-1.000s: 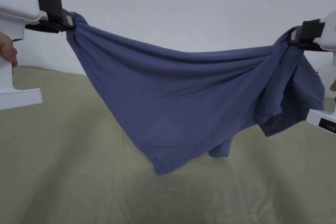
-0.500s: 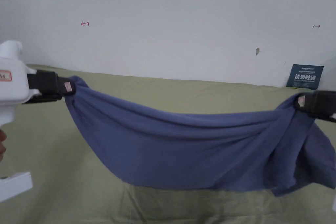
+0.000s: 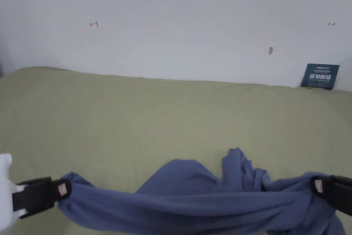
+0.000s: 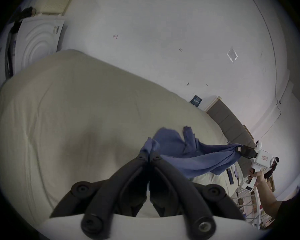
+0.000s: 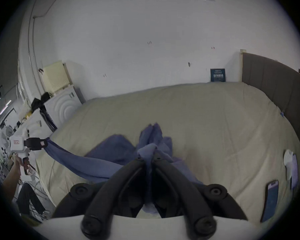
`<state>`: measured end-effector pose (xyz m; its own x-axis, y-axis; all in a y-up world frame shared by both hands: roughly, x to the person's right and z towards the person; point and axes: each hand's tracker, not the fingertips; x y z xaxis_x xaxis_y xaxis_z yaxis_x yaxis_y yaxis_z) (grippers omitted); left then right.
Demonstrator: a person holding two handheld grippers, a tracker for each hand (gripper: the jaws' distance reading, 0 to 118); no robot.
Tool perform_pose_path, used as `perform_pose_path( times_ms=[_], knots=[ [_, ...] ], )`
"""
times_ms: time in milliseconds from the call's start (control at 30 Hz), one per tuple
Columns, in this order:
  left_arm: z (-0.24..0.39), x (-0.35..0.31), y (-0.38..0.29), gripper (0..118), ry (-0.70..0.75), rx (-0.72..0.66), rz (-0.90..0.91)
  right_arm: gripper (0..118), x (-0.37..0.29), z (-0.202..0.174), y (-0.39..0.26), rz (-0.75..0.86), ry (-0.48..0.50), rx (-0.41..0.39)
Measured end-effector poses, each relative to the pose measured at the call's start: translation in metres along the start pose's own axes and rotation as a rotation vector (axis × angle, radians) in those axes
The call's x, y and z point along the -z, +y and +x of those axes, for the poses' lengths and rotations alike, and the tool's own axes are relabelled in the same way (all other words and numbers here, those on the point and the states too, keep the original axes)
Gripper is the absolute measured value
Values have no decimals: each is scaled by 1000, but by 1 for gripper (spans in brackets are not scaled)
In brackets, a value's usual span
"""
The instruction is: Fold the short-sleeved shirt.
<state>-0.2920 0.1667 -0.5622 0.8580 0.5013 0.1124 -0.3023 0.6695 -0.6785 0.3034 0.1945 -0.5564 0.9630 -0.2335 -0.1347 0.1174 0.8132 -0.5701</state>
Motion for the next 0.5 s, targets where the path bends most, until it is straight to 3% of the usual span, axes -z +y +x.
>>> perform_pose_path(
  times_ms=[233,500],
  knots=[
    [-7,-15,-53,0,45,2,-62,4,-18,-2,-55,-128,-25,27],
    [-18,-32,-101,0,89,-106,-145,4,-31,-5,-99,-230,-76,77]
  ],
)
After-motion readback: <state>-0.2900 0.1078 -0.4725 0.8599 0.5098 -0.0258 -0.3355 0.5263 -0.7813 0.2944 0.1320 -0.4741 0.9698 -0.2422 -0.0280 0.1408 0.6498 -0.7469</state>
